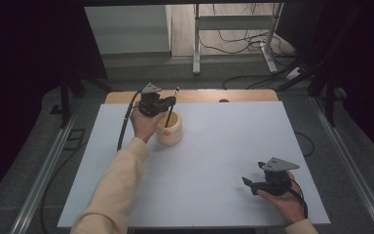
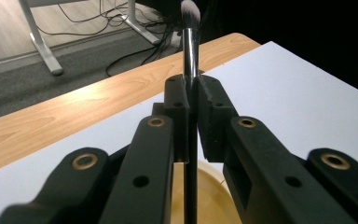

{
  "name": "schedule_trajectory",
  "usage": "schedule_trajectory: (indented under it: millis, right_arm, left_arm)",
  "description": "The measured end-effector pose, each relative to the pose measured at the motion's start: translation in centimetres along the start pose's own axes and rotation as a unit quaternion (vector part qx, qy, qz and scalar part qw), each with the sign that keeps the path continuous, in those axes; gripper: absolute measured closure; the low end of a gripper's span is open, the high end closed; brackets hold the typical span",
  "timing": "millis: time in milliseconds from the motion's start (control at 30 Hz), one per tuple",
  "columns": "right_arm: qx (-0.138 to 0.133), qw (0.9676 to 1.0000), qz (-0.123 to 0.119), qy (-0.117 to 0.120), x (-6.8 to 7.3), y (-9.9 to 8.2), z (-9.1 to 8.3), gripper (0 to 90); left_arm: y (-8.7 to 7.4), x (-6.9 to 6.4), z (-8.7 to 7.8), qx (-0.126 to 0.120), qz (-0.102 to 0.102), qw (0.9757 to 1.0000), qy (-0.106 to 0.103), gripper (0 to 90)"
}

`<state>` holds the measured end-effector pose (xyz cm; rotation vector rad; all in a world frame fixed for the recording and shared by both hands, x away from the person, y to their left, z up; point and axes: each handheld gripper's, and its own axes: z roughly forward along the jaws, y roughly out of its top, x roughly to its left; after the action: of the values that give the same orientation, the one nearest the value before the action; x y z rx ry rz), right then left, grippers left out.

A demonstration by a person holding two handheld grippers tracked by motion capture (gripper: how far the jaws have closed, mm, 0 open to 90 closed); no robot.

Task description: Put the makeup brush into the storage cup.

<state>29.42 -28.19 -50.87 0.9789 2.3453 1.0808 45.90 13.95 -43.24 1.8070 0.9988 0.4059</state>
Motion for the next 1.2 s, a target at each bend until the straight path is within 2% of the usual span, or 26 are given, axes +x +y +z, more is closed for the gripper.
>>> schedule_trajectory:
  millis: [133,200,267,333,400,533,600,733,833,900,933,967,1033,1200]
  right_arm:
    - [0.000,1.0000,0.000,0.001,0.0,0.0,0.0,16.2]
    - [0.000,1.0000,-0.001,0.001,0.0,0.0,0.0,16.2]
    - [-0.001,1.0000,0.000,0.001,0.0,0.0,-0.1,16.2]
    - [-0.001,1.0000,0.000,0.001,0.0,0.0,-0.1,16.2]
    - [0.000,1.0000,-0.001,0.001,0.0,0.0,0.0,16.2]
    - [-0.001,1.0000,-0.002,0.001,0.1,0.0,0.0,16.2]
    - [0.000,1.0000,-0.002,0.001,0.1,0.1,0.0,16.2]
    - [0.000,1.0000,-0.002,0.001,0.1,0.1,0.0,16.2]
    - [0.000,1.0000,-0.002,0.001,0.1,0.1,0.0,16.2]
    - [0.001,1.0000,-0.003,0.002,0.2,0.1,0.0,16.2]
    - [0.001,1.0000,-0.004,0.003,0.2,0.1,0.0,16.2]
    - [0.001,1.0000,-0.005,0.003,0.2,0.1,0.0,16.2]
    - [0.002,1.0000,-0.006,0.003,0.3,0.1,0.0,16.2]
    - [0.002,1.0000,-0.006,0.002,0.3,0.1,0.0,16.2]
  left_arm:
    - [-0.5,0.0,0.0,-0.010,0.001,0.9999,-0.002,82.4]
    - [-0.7,0.0,-0.1,-0.017,0.007,0.9998,0.002,77.9]
    - [-0.8,0.0,0.0,-0.015,0.013,0.9998,0.004,66.6]
    - [-0.8,0.0,0.1,0.000,0.003,0.9999,0.010,49.2]
    - [-0.9,0.1,0.0,0.011,-0.008,0.9999,0.005,37.1]
    - [-0.9,0.4,-0.5,0.021,-0.027,0.9994,-0.009,24.7]
    - [-0.8,0.4,-0.9,0.018,-0.035,0.9991,-0.018,21.3]
    - [-0.6,0.3,-1.4,0.018,-0.034,0.9990,-0.024,16.4]
    - [-0.5,0.3,-2.0,0.043,-0.047,0.9976,-0.028,14.9]
    - [-0.6,0.0,-2.3,0.056,-0.030,0.9979,-0.016,14.1]
    - [-0.6,0.0,-2.3,0.056,-0.030,0.9979,-0.016,14.0]
    - [-0.7,-0.3,-2.7,0.066,-0.009,0.9977,0.008,13.7]
    - [-0.9,-0.6,-3.1,0.064,0.004,0.9977,0.022,12.9]
    - [-1.3,-1.0,-4.4,0.052,0.011,0.9983,0.023,12.9]
